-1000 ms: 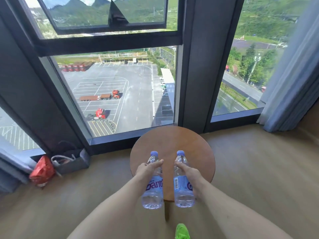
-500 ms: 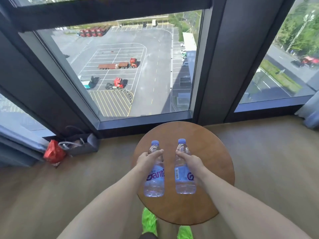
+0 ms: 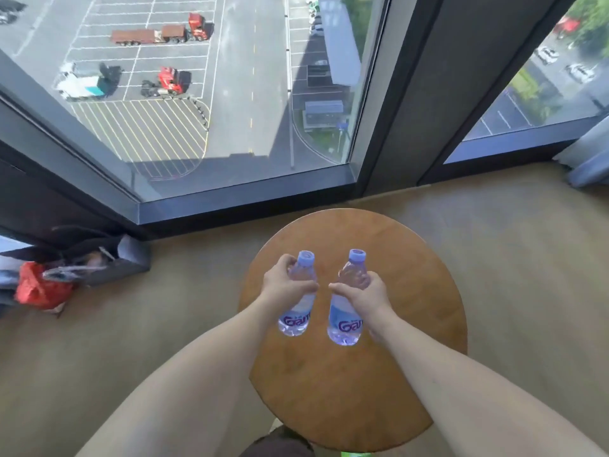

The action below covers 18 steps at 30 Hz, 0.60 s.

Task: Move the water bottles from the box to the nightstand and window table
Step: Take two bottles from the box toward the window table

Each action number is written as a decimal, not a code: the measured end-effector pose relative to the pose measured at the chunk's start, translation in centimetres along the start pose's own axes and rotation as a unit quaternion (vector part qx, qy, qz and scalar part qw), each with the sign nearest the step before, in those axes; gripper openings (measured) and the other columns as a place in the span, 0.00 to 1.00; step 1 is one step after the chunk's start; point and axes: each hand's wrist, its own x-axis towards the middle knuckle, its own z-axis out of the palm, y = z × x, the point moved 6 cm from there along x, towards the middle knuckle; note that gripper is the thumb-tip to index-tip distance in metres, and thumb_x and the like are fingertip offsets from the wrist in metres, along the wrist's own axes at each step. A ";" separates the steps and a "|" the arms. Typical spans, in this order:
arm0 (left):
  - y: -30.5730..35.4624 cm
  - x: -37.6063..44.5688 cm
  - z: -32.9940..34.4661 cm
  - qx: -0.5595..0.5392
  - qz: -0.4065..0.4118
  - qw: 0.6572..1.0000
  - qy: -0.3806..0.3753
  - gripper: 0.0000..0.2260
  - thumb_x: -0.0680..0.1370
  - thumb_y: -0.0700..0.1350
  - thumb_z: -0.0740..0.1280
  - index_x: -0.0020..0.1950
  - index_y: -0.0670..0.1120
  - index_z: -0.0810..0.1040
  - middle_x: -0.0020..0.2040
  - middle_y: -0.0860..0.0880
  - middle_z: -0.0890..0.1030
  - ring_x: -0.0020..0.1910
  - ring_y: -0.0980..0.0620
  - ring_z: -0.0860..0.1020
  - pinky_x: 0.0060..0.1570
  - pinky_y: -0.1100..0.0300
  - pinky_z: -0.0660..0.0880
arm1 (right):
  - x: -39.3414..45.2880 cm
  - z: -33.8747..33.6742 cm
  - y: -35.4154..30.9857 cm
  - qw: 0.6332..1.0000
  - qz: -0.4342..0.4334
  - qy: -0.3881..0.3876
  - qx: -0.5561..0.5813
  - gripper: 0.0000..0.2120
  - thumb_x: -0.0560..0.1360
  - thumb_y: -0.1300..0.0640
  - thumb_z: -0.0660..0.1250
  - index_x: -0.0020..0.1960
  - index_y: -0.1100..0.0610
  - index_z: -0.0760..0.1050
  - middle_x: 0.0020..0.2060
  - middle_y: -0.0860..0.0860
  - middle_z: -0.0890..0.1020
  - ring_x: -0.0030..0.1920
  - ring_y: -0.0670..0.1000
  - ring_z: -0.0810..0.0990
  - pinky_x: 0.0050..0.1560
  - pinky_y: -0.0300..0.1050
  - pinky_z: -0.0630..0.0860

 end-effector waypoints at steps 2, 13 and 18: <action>-0.3 2.1 -0.2 0.010 -0.001 1.000 0.000 0.20 0.64 0.46 0.79 0.47 0.51 0.72 0.47 0.50 0.82 0.42 0.52 0.79 0.37 0.60 0.75 | 1.6 0.6 -0.6 0.997 -0.016 0.025 -0.071 0.24 0.62 0.51 0.85 0.51 0.53 0.76 0.48 0.50 0.84 0.51 0.54 0.84 0.57 0.53 0.79; -0.4 6.1 0.6 0.011 0.018 1.000 0.008 0.22 0.62 0.45 0.80 0.47 0.55 0.70 0.42 0.58 0.80 0.37 0.63 0.79 0.31 0.68 0.74 | 6.1 3.1 -1.5 0.982 -0.055 0.074 -0.168 0.27 0.60 0.57 0.83 0.53 0.51 0.72 0.41 0.44 0.80 0.47 0.54 0.80 0.48 0.45 0.75; -1.0 5.4 2.0 0.046 0.041 0.998 -0.009 0.24 0.60 0.50 0.80 0.47 0.56 0.68 0.41 0.56 0.81 0.38 0.57 0.79 0.34 0.68 0.74 | 5.5 4.2 -0.2 0.966 -0.106 0.068 -0.226 0.30 0.61 0.55 0.82 0.59 0.56 0.73 0.49 0.52 0.82 0.50 0.57 0.79 0.45 0.41 0.65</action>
